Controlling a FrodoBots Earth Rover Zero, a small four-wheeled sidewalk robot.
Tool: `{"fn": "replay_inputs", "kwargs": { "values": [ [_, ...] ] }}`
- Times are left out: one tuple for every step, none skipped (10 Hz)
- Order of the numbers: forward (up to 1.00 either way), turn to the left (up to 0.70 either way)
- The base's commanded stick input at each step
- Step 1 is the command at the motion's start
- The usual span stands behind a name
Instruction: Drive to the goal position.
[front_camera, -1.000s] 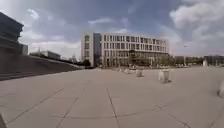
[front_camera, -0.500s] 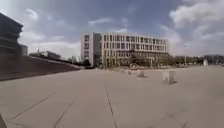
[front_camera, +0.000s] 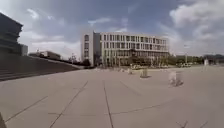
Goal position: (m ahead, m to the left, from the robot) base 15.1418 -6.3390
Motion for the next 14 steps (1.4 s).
{"fn": "replay_inputs", "kwargs": {
  "values": [
    [0.7, 0.0],
    [0.7, 0.0],
    [0.7, 0.0],
    [0.7, 0.0],
    [0.7, 0.0],
    [0.7, 0.0],
    [0.7, 0.0],
    [0.7, 0.0],
    [0.7, 0.0],
    [0.7, 0.0],
    [0.7, 0.0],
    [0.7, 0.0],
    [0.7, 0.0],
    [0.7, 0.0]
  ]
}}
